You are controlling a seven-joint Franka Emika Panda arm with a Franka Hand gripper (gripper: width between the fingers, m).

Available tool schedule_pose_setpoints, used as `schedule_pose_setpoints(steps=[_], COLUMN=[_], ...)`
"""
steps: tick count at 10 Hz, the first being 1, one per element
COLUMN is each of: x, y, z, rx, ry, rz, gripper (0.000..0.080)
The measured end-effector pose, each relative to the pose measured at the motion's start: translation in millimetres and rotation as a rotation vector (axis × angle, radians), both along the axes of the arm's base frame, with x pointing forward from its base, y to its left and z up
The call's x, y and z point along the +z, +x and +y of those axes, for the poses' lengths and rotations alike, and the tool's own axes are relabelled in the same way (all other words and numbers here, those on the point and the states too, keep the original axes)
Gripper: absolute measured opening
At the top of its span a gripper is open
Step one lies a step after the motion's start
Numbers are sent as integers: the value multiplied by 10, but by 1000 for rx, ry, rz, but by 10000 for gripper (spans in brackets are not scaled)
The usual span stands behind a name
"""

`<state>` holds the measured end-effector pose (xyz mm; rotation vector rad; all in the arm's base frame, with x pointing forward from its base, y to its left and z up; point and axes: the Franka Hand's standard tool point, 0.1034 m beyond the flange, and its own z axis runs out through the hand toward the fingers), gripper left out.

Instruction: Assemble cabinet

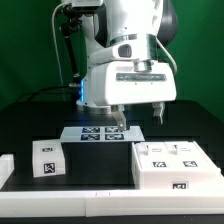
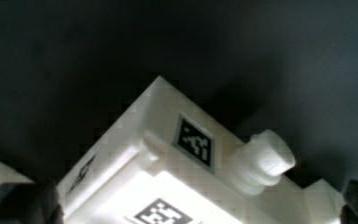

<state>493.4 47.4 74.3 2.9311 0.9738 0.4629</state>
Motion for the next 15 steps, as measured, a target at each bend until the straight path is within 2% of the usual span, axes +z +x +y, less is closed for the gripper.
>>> schedule_pose_setpoints(steps=[5, 6, 7, 9, 11, 12, 14, 15], x=[-4, -7, -31, -146, -318, -409, -513, -505], y=[4, 1, 3, 38, 30, 21, -1, 3], z=[-26, -26, 53, 206, 362, 378, 395, 394], rx=[-267, -370, -463, -570, -550, -550, -546, -546], ry=[78, 109, 141, 176, 180, 182, 181, 181], rz=[21, 30, 42, 64, 60, 57, 62, 61], gripper=[797, 797, 797, 797, 797, 797, 797, 797])
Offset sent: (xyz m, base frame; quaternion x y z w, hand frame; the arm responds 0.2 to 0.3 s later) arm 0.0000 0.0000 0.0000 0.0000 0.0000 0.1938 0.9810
